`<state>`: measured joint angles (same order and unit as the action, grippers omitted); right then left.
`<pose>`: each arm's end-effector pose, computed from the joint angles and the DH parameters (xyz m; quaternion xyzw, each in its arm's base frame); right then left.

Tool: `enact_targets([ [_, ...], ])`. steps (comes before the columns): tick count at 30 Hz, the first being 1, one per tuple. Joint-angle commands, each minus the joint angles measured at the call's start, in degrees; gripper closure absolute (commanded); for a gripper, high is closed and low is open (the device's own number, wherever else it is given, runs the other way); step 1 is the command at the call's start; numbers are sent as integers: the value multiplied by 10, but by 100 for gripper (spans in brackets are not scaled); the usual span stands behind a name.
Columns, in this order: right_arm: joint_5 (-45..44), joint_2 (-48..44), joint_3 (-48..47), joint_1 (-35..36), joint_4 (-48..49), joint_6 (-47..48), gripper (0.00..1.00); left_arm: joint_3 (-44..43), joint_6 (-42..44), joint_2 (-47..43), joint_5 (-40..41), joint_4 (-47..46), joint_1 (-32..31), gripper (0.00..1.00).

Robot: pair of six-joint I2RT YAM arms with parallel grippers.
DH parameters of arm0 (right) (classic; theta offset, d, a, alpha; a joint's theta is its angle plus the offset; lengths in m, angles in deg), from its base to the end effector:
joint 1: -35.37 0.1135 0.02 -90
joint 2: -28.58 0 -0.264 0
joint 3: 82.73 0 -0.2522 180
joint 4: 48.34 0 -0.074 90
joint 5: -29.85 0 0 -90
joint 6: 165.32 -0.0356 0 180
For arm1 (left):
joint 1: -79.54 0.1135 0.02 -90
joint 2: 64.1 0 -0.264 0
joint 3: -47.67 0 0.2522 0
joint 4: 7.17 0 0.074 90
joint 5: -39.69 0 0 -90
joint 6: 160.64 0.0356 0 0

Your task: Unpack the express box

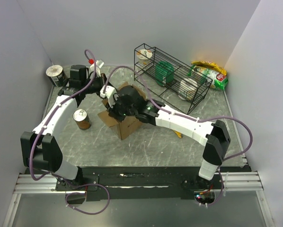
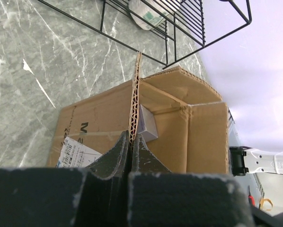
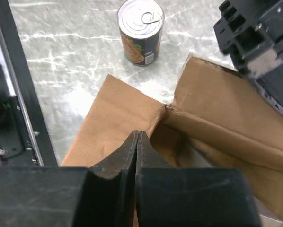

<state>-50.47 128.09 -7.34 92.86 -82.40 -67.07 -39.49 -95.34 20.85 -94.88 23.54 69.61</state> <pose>0.2155 0.3492 0.3435 -0.5019 0.6977 0.2769 0.4297 0.3268 -0.0826 0.3388 0.0901 0.8135 -0.4519 0.3547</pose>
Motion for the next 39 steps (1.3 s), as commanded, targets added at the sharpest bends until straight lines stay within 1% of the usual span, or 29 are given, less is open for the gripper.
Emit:
enact_targets([
  [1, -40, -21, 97, 4, -48, 55, 100, -40, -24, -15, -9, -18, -3, 99],
  [4, -57, -36, 128, 3, -47, 63, 100, -66, -18, -21, -16, -4, -3, 99],
  [6, -62, -42, 118, 1, -58, 56, 84, -77, -1, -23, -7, 11, -4, 99],
  [7, -77, -57, 117, -7, -54, 61, 74, -78, 10, -26, -5, 23, -4, 99],
  [8, -86, -67, 115, -11, -51, 65, 56, -80, 15, -29, -5, 26, -4, 99],
  [9, -90, -76, 110, -20, -50, 71, 52, -82, 18, -30, -8, 30, -4, 99],
  [10, -89, -97, 111, -30, -50, 82, 50, -83, 25, -35, -9, 34, -4, 99],
  [11, -86, -110, 117, -56, -45, 85, 49, -85, 28, -38, -6, 41, -4, 99],
  [13, -69, -142, 145, -83, -26, 87, 49, -87, 40, -45, -4, 47, -4, 99],
  [14, -64, -151, 158, -109, -17, 85, 49, -89, 44, -48, -7, 50, -4, 99],
  [15, -58, -167, 186, -119, -7, 84, 49, -93, 49, -51, -12, 50, -5, 99],
  [17, -48, -180, 217, -142, 38, 79, 50, -96, 70, -57, -38, 52, -10, 99],
  [19, -28, -193, 266, -155, 76, 78, 51, -97, 107, -63, -59, 65, -25, 99],
  [20, 1, -196, 283, -158, 110, 85, 51, -96, 117, -65, -67, 69, -31, 99],
  [21, 10, -198, 310, -161, 123, 94, 51, -88, 124, -67, -80, 72, -43, 99],
  [23, 28, -200, 323, -161, 131, 115, 51, -78, 130, -69, -89, 73, -54, 99],
  [26, 91, -215, 349, -163, 137, 157, 50, -49, 121, -69, -102, 55, -68, 99],
  [27, 110, -223, 368, -163, 148, 168, 48, -32, 114, -68, -104, 46, -72, 99],
  [28, 110, -226, 379, -162, 155, 177, 46, -23, 91, -65, -107, 24, -73, 99],
  [30, 90, -238, 418, -162, 191, 177, 43, 16, 50, -63, -129, -14, -74, 99],
  [31, 77, -245, 435, -164, 200, 174, 39, 29, 0, -58, -137, -37, -73, 99],
  [32, 73, -255, 456, -163, 233, 176, 37, 44, -31, -54, -142, -83, -73, 99],
  [33, 71, -274, 502, -164, 259, 175, 36, 75, -63, -51, -159, -116, -73, 99],
  [34, 82, -283, 526, -164, 312, 176, 33, 90, -124, -41, -166, -145, -73, 99],
  [35, 91, -289, 547, -164, 332, 177, 31, 101, -154, -35, -175, -210, -73, 99],
  [36, 96, -290, 572, -164, 344, 175, 30, 114, -182, -28, -183, -233, -74, 99],
  [37, 95, -286, 572, -164, 344, 160, 19, 117, -218, -12, -187, -248, -74, 99],
  [38, 85, -281, 568, -164, 349, 144, 15, 117, -233, -4, -187, -263, -75, 99],
  [39, 78, -260, 560, -163, 351, 125, 14, 126, -248, 5, -186, -291, -76, 99],
])
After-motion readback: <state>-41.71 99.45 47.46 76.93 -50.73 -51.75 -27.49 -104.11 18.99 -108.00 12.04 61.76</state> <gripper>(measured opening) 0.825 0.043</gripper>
